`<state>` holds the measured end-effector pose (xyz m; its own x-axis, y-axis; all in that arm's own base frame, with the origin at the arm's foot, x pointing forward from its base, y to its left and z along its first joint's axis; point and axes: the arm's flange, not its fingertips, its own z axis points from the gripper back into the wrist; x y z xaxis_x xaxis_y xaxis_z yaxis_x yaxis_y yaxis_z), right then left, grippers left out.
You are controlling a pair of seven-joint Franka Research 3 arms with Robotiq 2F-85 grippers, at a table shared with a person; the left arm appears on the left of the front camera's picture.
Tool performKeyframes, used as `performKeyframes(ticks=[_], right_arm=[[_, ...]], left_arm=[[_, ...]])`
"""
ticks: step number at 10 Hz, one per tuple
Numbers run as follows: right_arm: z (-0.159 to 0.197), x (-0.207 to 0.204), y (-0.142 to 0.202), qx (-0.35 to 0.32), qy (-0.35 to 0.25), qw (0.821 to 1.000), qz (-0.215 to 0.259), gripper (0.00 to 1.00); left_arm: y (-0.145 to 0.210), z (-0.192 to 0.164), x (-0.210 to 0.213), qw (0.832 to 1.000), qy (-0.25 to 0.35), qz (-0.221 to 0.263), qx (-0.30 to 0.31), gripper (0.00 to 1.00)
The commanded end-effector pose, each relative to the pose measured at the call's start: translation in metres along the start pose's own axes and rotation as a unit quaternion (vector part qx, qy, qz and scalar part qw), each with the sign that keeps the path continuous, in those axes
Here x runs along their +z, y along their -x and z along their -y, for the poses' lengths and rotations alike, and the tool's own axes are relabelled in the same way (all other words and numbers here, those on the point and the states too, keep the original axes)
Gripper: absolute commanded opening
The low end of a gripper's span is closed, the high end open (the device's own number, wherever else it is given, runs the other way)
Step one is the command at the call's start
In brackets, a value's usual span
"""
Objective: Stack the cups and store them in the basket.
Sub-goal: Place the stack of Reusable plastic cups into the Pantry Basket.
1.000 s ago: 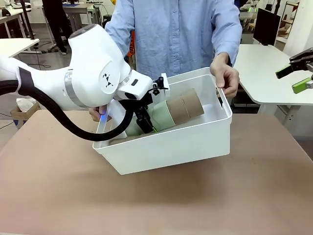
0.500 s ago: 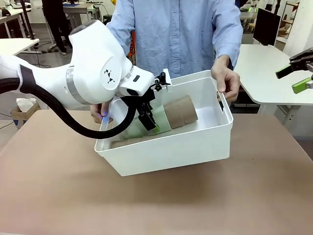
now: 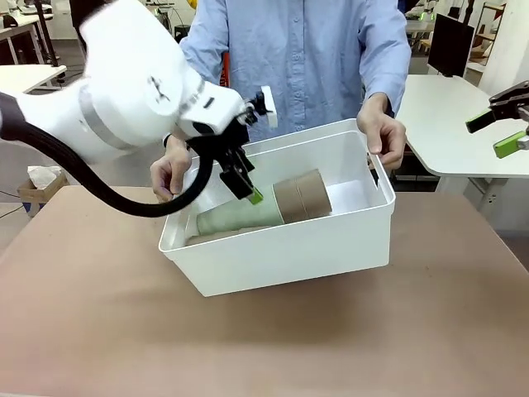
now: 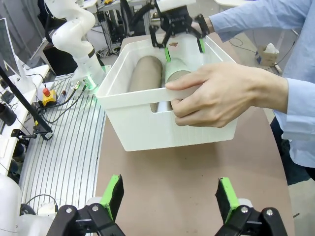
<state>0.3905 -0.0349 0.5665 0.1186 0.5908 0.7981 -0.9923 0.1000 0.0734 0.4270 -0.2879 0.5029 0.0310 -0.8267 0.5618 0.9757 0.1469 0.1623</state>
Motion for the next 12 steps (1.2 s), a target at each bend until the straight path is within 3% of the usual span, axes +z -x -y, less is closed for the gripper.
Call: performKeyframes(ticks=[1,3,7,9,12], right_arm=[[0.000,0.002,-0.004,-0.006,-0.001,1.000,0.000,1.00],[0.000,0.002,-0.004,-0.006,-0.001,1.000,0.000,1.00],[0.000,0.002,-0.004,-0.006,-0.001,1.000,0.000,1.00],[0.000,0.002,-0.004,-0.006,-0.001,1.000,0.000,1.00],[0.000,0.002,-0.004,-0.006,-0.001,1.000,0.000,1.00]], left_arm=[[0.014,-0.007,0.048,0.998,0.027,0.049,-0.001,1.00],[0.035,-0.018,0.109,0.992,0.037,0.116,0.014,1.00],[0.118,-0.019,0.219,0.986,-0.005,0.161,0.037,1.00],[0.158,-0.016,0.249,0.984,-0.016,0.170,0.047,1.00],[0.200,0.000,0.260,0.982,-0.014,0.183,0.034,1.00]])
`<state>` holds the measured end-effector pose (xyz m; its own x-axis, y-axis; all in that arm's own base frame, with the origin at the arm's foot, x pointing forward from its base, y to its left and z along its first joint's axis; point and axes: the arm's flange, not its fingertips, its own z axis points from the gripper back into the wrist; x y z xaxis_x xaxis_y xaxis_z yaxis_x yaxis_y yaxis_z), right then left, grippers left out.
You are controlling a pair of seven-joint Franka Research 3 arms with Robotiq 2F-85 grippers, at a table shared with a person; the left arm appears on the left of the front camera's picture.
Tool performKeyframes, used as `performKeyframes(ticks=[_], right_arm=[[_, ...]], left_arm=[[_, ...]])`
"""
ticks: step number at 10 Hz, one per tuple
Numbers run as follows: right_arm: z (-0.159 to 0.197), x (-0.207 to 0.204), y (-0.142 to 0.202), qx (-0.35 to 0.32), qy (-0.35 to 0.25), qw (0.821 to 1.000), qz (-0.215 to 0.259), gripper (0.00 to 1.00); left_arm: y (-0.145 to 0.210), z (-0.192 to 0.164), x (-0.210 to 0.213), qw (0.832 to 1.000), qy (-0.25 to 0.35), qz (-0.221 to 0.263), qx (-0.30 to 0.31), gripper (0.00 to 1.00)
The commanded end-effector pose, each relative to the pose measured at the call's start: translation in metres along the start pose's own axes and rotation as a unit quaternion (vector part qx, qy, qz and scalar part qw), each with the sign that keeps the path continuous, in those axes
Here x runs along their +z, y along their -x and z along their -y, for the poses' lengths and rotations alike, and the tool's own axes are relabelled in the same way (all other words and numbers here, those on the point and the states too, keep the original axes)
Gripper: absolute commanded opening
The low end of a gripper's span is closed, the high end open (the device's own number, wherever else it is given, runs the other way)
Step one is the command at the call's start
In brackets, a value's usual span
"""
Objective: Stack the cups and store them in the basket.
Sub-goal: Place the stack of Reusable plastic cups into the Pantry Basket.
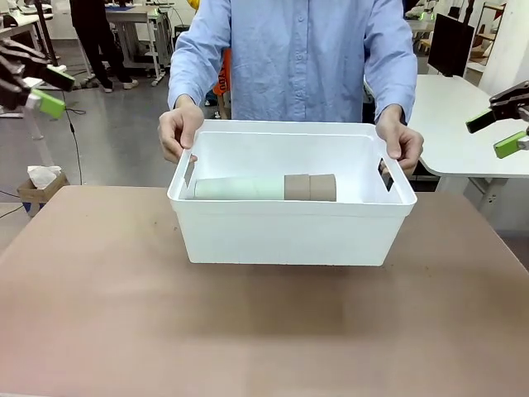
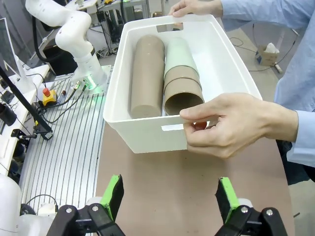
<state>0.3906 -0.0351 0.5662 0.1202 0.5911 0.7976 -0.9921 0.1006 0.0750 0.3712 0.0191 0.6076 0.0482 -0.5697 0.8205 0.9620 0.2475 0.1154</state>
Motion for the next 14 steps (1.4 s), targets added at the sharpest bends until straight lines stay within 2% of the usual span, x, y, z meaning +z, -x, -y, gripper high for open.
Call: performKeyframes(ticks=[1,14], right_arm=[[0.0001,0.0021,-0.0043,-0.005,-0.001,1.000,0.001,1.00],[0.0001,0.0021,-0.0043,-0.005,-0.001,1.000,0.001,1.00]], left_arm=[[0.0127,0.0127,0.0025,1.000,0.013,0.008,-0.023,1.00],[0.0129,0.0089,0.0034,1.000,0.008,0.003,-0.013,1.00]])
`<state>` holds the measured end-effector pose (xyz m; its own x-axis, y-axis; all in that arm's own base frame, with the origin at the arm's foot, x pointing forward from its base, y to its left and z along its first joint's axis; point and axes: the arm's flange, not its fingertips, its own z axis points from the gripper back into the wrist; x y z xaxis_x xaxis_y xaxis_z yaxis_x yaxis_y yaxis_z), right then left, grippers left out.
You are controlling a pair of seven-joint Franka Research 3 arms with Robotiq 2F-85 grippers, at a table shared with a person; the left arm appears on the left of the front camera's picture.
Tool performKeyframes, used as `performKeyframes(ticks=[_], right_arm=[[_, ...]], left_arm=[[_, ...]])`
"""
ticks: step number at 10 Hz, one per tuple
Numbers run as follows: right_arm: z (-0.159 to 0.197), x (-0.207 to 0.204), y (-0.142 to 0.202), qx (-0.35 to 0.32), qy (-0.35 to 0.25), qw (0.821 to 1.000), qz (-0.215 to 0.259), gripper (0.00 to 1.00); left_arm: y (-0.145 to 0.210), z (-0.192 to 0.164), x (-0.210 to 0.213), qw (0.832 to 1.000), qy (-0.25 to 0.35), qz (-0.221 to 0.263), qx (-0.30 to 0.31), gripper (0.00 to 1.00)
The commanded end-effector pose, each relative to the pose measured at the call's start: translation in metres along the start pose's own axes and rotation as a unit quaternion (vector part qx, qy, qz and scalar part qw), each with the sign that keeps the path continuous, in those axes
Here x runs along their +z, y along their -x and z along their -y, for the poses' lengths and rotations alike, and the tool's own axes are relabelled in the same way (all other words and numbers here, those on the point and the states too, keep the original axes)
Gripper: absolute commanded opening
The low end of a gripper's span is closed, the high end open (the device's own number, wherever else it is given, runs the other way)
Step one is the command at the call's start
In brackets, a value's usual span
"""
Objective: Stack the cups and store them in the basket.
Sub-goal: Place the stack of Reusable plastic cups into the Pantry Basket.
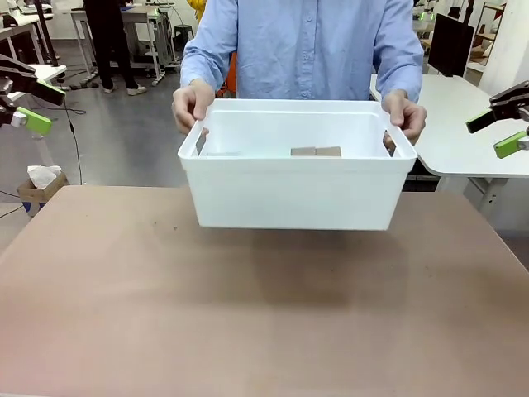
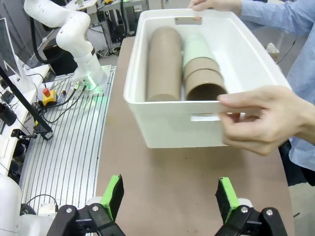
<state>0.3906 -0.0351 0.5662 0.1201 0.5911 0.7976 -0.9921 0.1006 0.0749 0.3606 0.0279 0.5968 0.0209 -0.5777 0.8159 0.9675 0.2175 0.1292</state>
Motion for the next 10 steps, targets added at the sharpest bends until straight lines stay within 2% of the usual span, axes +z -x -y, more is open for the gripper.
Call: performKeyframes(ticks=[1,10], right_arm=[[0.0001,0.0021,-0.0042,-0.006,-0.001,1.000,0.001,1.00],[0.0001,0.0021,-0.0042,-0.006,-0.001,1.000,0.001,1.00]], left_arm=[[-0.0015,-0.0003,-0.0002,1.000,-0.001,0.004,0.001,1.00],[-0.0015,-0.0003,-0.0002,1.000,-0.001,0.004,0.001,1.00]])
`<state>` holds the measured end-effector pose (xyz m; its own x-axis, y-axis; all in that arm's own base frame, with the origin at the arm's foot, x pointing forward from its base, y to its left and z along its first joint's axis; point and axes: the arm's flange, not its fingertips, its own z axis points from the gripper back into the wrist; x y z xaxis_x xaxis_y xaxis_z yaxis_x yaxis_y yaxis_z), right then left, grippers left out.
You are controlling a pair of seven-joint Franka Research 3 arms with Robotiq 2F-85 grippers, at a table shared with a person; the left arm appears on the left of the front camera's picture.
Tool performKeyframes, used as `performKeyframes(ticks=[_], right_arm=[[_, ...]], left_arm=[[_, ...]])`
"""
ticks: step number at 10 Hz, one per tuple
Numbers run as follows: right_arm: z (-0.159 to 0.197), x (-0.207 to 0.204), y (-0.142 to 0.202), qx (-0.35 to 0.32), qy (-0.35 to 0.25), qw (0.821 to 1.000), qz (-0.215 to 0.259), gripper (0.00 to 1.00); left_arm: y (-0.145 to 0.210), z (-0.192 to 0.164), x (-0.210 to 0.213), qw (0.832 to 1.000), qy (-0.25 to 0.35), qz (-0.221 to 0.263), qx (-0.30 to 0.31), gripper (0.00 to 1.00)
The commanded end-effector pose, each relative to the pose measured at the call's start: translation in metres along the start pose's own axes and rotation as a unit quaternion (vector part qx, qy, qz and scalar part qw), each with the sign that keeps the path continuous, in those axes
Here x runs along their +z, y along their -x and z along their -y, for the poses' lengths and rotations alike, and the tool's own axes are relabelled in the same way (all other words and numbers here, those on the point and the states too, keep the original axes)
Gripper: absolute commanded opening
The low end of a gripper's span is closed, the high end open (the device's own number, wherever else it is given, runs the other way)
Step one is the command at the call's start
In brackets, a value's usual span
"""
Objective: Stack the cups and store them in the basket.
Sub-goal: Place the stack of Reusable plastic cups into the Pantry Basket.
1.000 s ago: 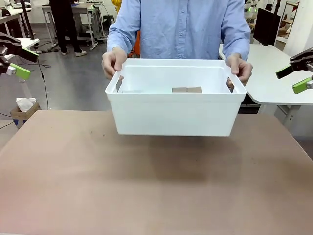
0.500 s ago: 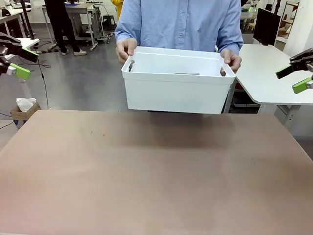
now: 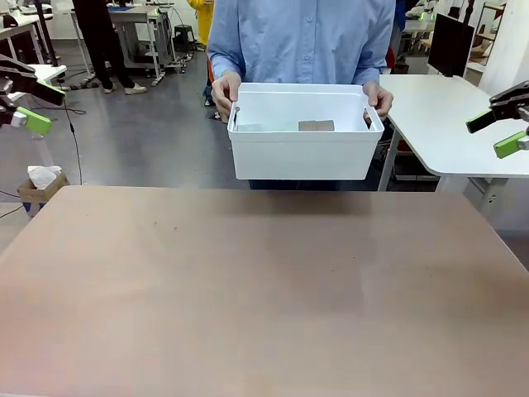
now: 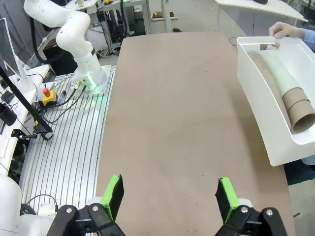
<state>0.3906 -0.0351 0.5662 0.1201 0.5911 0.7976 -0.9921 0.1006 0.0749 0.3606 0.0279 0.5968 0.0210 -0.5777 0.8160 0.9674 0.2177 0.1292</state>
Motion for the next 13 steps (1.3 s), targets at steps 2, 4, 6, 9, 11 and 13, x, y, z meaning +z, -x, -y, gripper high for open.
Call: performKeyframes(ticks=[2,4,6,9,11,13], right_arm=[[0.0001,0.0021,-0.0042,-0.006,-0.001,1.000,0.001,1.00],[0.0001,0.0021,-0.0042,-0.006,-0.001,1.000,0.001,1.00],[0.0001,0.0021,-0.0042,-0.006,-0.001,1.000,0.001,1.00],[0.0001,0.0021,-0.0042,-0.006,-0.001,1.000,0.001,1.00],[0.0001,0.0021,-0.0042,-0.006,-0.001,1.000,0.001,1.00],[0.0001,0.0021,-0.0042,-0.006,-0.001,1.000,0.001,1.00]], left_arm=[[-0.0015,-0.0003,-0.0003,1.000,-0.001,0.004,0.001,1.00],[-0.0015,-0.0003,-0.0003,1.000,-0.001,0.004,0.001,1.00],[-0.0015,-0.0003,-0.0003,1.000,-0.001,0.004,0.001,1.00],[-0.0015,-0.0003,-0.0003,1.000,-0.001,0.004,0.001,1.00],[-0.0015,-0.0003,-0.0003,1.000,-0.001,0.004,0.001,1.00],[-0.0015,-0.0003,-0.0003,1.000,-0.001,0.004,0.001,1.00]])
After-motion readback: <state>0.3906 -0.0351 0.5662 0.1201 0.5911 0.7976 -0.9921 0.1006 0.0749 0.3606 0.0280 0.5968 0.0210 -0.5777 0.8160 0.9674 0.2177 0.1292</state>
